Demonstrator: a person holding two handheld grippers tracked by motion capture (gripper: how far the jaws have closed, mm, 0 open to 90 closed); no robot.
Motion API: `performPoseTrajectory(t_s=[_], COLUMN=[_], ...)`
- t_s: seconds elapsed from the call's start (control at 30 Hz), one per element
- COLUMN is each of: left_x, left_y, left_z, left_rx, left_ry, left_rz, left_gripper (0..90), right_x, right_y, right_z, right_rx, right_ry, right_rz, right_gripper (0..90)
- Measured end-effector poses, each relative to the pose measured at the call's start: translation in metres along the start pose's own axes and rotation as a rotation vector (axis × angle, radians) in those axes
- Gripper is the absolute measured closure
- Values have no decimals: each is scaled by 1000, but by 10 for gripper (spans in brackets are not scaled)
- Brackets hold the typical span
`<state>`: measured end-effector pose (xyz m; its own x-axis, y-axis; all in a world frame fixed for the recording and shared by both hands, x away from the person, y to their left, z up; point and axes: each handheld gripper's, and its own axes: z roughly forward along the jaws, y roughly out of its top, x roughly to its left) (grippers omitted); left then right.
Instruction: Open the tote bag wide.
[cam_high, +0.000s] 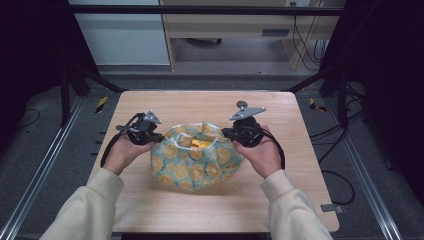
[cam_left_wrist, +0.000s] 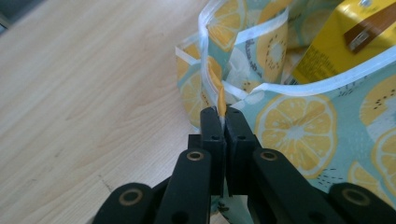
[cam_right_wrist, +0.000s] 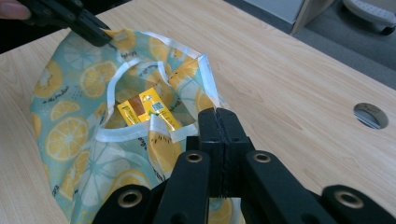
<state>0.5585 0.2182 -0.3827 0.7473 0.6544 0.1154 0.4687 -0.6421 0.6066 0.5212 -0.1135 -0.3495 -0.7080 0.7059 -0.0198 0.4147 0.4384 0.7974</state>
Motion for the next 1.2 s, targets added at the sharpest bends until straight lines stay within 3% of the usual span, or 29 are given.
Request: performPoseTrajectory(t_s=[0.13, 0.33, 0.7, 1.2], left_x=[-9, -22, -31, -50], left_y=[0, -8, -23, -33], left_z=[-21, -42, -52, -56], left_rx=[-78, -143, -157, -157], left_ry=[3, -14, -49, -105], left_rz=[7, 25, 27, 61], left_gripper=[883, 889, 896, 900], right_x=[-2, 3, 9, 16], right_y=[-3, -12, -33, -52], right_z=[-13, -29, -49, -60], right_rx=[-39, -60, -68, -60], right_ry=[-14, -13, -9, 13], right_rz=[13, 6, 9, -7], right_gripper=[899, 899, 898, 898])
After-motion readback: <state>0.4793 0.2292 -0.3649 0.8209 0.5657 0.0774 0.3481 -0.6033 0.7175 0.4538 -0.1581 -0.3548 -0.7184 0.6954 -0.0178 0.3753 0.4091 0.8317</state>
